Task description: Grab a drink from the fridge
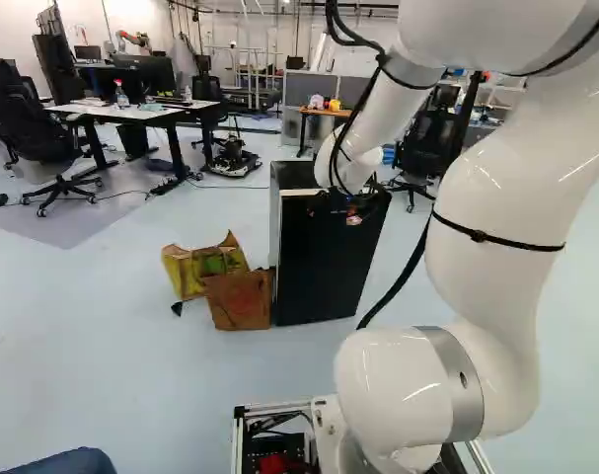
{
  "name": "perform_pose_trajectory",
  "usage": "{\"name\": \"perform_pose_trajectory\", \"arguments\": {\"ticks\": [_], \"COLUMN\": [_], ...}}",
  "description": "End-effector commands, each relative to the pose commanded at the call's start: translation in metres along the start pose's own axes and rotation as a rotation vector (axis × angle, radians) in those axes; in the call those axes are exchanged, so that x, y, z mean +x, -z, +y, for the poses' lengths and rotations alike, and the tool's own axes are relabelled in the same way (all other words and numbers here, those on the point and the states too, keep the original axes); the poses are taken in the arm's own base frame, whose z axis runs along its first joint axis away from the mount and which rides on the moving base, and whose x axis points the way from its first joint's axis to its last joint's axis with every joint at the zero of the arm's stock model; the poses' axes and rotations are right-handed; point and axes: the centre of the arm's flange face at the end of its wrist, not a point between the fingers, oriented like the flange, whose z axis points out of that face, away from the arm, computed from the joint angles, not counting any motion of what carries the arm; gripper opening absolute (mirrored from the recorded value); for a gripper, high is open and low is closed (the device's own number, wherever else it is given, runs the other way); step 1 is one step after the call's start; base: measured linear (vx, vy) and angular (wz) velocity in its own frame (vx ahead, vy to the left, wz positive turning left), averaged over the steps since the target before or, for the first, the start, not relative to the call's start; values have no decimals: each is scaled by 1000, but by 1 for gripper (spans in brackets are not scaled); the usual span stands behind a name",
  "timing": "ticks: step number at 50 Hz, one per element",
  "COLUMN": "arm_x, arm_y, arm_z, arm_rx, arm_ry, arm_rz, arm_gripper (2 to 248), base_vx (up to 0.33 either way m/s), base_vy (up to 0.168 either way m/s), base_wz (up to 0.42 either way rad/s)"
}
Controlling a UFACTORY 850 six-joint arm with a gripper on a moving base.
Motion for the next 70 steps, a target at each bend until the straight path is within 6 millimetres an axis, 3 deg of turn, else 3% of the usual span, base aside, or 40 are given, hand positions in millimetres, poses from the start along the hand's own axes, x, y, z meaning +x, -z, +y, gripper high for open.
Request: {"name": "perform_pose_trajectory", "arguments": {"ticks": [32, 70], "arm_x": [20, 19], "arm_y": [10, -19], "arm_z": [-5, 8], "arm_rx": [63, 84], "arm_ry": [-28, -61], "arm_rz": [319, 465], "arm_gripper": [247, 247], "base_vx": [0, 0], "base_vy": [0, 0], "base_wz": [0, 0]}}
